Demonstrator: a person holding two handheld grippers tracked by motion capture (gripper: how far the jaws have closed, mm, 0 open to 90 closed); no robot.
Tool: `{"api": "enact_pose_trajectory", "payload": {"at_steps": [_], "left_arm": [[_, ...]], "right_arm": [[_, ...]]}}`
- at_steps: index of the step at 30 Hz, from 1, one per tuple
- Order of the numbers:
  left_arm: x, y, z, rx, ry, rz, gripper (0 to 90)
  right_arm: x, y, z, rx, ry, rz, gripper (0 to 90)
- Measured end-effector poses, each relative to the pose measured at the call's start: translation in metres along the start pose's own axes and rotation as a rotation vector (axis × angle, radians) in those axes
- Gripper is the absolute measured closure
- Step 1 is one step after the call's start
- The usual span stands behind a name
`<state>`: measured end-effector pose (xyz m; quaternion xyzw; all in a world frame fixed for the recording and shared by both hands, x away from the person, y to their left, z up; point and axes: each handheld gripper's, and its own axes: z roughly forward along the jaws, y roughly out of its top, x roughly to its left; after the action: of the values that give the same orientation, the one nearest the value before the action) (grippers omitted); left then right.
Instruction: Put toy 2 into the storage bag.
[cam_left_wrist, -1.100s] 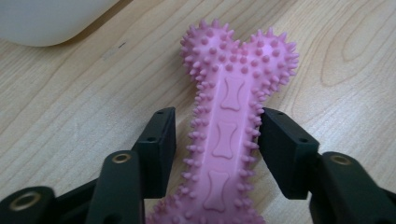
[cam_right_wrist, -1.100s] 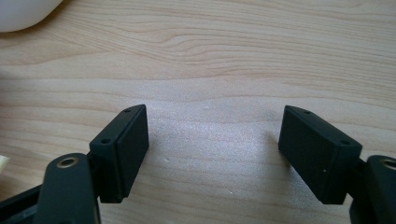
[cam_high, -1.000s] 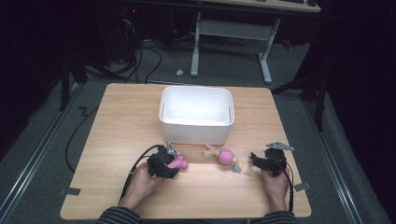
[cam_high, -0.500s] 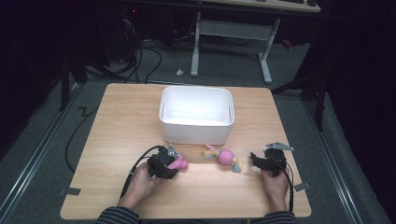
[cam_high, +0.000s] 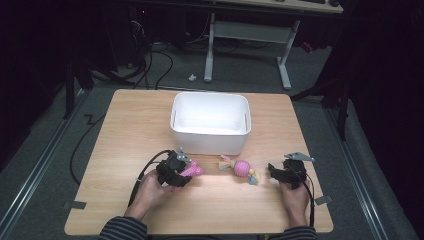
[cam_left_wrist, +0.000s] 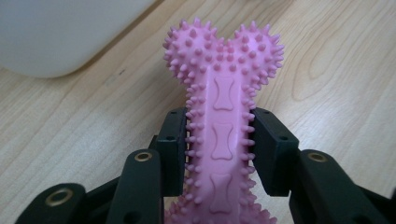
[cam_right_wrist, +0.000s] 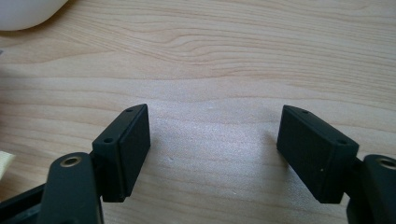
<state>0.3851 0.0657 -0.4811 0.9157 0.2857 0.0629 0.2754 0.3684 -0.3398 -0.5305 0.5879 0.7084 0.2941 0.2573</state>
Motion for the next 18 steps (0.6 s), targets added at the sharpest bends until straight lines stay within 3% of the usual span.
{"api": "enact_pose_trajectory", "payload": {"at_steps": [6,13,18], "left_arm": [[-0.002,0.006,-0.012,-0.055,-0.029,0.007,59.3],[0.003,0.016,-0.021,-0.044,-0.036,-0.005,59.3],[-0.002,0.019,-0.029,-0.048,-0.044,0.018,59.3]], "right_arm": [[0.000,0.000,0.000,0.000,0.000,0.000,26.1],[0.000,0.000,0.000,0.003,-0.001,0.000,26.2],[0.000,0.000,0.000,0.000,0.000,0.001,26.2]]}}
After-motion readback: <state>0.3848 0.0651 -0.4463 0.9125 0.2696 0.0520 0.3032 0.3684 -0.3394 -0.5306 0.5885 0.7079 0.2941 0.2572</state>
